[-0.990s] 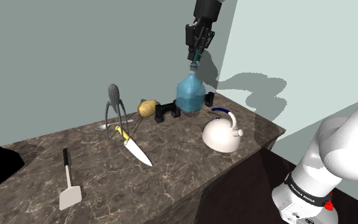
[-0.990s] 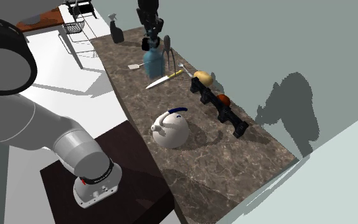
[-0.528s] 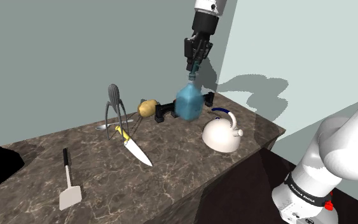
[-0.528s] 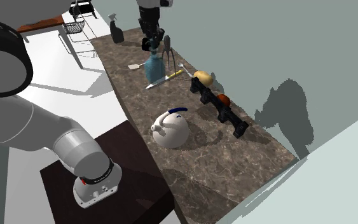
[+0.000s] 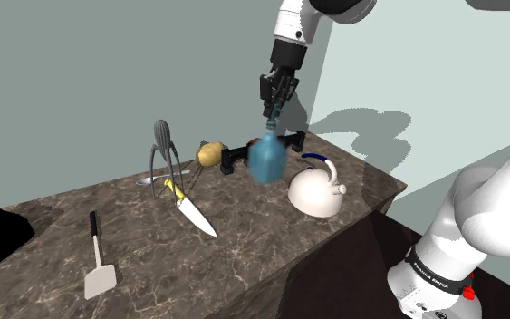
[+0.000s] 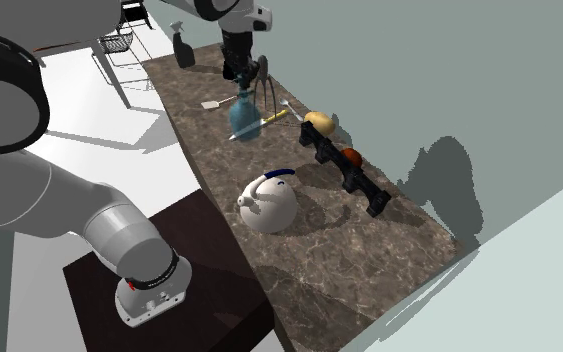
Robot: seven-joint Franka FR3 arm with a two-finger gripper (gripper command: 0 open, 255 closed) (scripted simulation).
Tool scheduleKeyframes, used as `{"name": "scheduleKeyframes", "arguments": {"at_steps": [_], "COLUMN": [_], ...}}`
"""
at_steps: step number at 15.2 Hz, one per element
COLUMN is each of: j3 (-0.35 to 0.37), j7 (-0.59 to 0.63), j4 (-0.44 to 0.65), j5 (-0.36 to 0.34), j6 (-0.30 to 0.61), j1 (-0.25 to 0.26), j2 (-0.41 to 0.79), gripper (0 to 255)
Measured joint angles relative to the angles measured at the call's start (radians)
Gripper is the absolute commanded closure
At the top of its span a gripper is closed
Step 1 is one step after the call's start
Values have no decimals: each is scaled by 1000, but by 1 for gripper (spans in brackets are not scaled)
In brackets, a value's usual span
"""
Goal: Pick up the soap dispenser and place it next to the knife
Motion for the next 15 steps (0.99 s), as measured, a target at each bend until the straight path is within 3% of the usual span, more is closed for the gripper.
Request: {"name": "scheduleKeyframes", "arguments": {"at_steps": [15], "j3": [7], "j7": [-24], "j4": [-186], "j5": [12], "j6": [201], "j1": [4], "j2": [16], "gripper": [255]}}
